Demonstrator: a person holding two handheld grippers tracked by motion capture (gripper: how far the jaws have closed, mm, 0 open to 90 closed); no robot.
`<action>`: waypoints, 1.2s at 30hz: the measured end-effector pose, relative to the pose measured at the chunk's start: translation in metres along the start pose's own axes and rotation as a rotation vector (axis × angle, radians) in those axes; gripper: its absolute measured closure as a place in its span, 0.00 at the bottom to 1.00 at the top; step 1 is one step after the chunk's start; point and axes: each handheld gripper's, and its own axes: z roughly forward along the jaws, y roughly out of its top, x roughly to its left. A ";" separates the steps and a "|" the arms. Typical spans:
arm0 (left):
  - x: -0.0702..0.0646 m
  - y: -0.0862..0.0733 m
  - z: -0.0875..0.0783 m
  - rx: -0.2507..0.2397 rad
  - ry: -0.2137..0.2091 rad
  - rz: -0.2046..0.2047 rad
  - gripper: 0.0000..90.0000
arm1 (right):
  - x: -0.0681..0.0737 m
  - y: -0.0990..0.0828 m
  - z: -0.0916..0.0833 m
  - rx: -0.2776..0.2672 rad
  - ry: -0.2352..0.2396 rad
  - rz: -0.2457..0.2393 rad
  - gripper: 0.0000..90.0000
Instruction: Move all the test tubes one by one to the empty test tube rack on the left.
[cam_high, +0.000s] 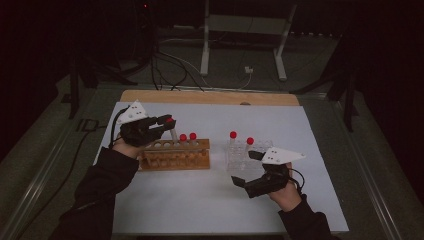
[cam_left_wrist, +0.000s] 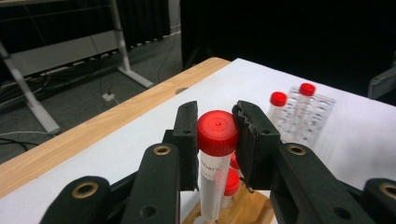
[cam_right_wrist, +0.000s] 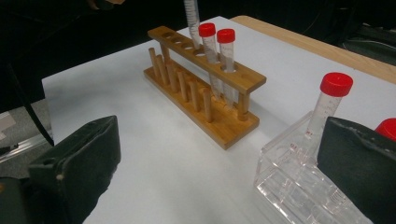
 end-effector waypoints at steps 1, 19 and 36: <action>0.000 -0.001 0.001 0.003 0.004 0.003 0.80 | 0.000 0.000 0.000 -0.001 0.001 0.001 0.00; 0.003 -0.031 0.020 0.072 -0.004 -0.028 0.80 | -0.002 -0.004 0.001 0.005 0.009 0.005 0.00; -0.001 -0.047 0.031 0.167 0.005 -0.015 0.80 | -0.003 -0.005 0.001 0.009 0.011 0.006 0.00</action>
